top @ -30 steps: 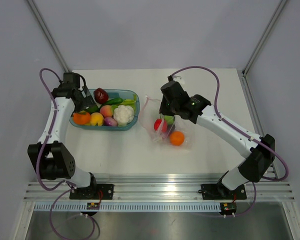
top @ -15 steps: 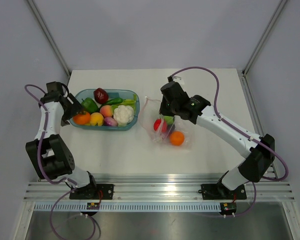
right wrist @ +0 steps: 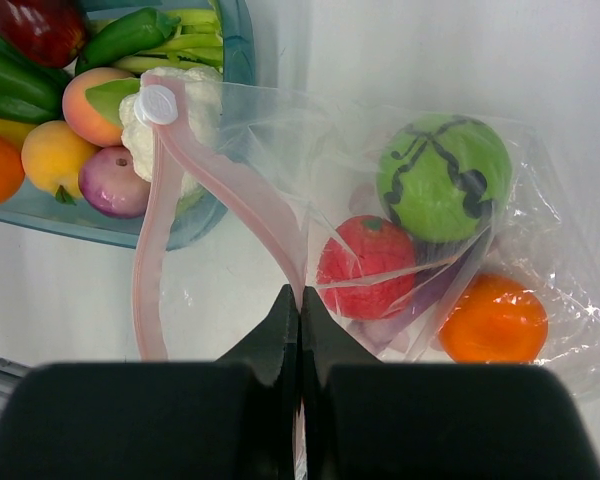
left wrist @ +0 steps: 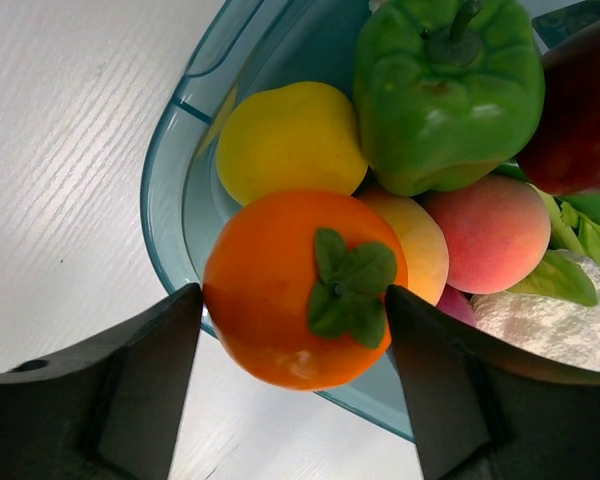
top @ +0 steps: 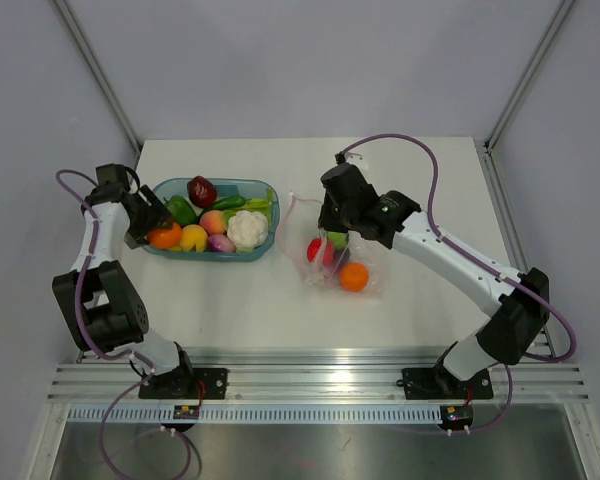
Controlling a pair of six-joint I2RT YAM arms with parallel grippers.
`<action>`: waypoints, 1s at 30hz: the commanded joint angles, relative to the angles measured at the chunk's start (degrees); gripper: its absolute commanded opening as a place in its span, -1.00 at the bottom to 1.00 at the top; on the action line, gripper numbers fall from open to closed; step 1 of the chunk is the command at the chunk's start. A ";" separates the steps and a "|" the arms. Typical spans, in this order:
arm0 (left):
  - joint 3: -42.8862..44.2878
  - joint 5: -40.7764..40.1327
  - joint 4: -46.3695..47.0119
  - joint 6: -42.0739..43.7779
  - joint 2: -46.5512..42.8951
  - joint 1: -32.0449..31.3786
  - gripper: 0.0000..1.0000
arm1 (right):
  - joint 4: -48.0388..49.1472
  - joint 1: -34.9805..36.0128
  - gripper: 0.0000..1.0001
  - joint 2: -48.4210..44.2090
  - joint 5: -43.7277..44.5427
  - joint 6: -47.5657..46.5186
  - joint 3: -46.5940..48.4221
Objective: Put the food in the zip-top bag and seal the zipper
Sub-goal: Pick up the fake vegetable from the bin.
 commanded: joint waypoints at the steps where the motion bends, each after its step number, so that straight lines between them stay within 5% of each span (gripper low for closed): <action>1: -0.58 2.51 2.14 0.49 0.46 0.22 0.60 | 1.28 -0.41 -1.00 -2.07 -0.33 0.50 0.11; 3: -0.66 2.51 2.14 0.41 0.55 0.22 0.76 | 1.36 -0.41 -1.00 -2.07 -0.41 0.41 0.11; 6: -0.93 2.42 2.31 0.49 0.55 0.22 0.74 | 1.37 -0.41 -1.00 -1.98 -0.50 0.41 0.11; 17: 0.12 0.76 -0.31 0.31 -1.82 0.22 -0.11 | 1.10 -0.41 -1.00 -1.98 -0.41 0.32 0.64; 30: 7.50 0.66 -7.17 1.28 -12.80 0.04 -0.41 | 1.63 -0.41 -1.00 -1.45 -0.85 0.59 0.37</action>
